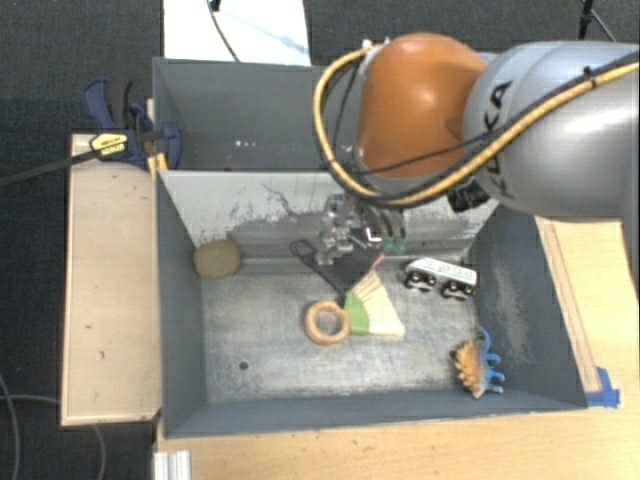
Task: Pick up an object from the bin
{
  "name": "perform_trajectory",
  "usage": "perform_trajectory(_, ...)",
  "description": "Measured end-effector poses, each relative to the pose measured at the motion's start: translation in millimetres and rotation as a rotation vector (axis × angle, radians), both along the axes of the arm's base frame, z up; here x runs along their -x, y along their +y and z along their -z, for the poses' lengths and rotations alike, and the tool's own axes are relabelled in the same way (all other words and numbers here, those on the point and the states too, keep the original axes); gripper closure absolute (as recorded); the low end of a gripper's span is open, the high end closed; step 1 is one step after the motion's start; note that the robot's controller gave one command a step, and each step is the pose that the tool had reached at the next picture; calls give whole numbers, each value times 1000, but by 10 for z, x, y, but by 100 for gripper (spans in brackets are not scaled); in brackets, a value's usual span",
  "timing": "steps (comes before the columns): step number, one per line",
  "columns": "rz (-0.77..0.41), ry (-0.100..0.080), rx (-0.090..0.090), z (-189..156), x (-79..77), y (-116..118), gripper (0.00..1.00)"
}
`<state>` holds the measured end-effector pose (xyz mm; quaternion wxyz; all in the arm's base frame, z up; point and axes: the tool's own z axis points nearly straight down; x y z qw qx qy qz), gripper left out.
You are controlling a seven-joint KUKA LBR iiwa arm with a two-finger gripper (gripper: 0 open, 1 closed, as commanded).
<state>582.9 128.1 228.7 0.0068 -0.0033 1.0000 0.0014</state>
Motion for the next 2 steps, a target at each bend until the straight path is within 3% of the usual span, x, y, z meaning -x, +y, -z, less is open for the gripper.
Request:
perform_trajectory(1, -102, 11, 4, 397, 89, 529, 100)
perform_trajectory(2, -126, 11, 0, 467, 112, 949, 100)
